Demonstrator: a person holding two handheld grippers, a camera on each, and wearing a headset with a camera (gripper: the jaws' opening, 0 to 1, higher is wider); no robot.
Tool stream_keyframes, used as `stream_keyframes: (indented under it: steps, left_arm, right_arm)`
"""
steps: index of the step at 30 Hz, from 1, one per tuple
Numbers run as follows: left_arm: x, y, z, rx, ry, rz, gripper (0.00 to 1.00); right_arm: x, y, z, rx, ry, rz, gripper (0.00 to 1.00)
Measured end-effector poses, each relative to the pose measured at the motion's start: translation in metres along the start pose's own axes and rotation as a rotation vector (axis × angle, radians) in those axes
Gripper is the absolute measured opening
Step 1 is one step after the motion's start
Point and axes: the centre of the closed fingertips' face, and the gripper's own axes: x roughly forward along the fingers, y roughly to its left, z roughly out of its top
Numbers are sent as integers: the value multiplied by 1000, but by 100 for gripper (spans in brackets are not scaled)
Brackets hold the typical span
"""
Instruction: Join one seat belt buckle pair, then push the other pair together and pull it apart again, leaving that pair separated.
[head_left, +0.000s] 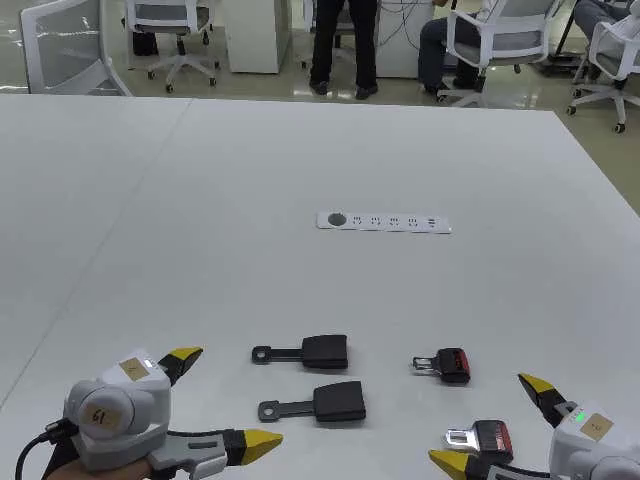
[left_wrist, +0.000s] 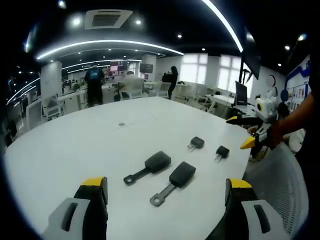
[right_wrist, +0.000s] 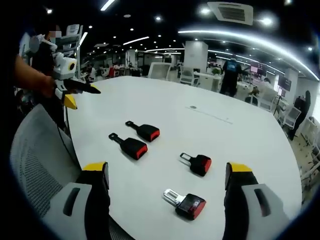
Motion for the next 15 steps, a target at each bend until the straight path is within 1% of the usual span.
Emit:
stream_keyframes:
  steps: [10, 15]
  left_arm:
    - [-1, 1, -1, -2, 0, 3, 100]
    - [-1, -1, 0, 1, 0, 1, 100]
  right_arm:
    - [-1, 1, -1, 2, 1, 0, 97]
    - [-2, 1, 1, -1, 1, -2, 97]
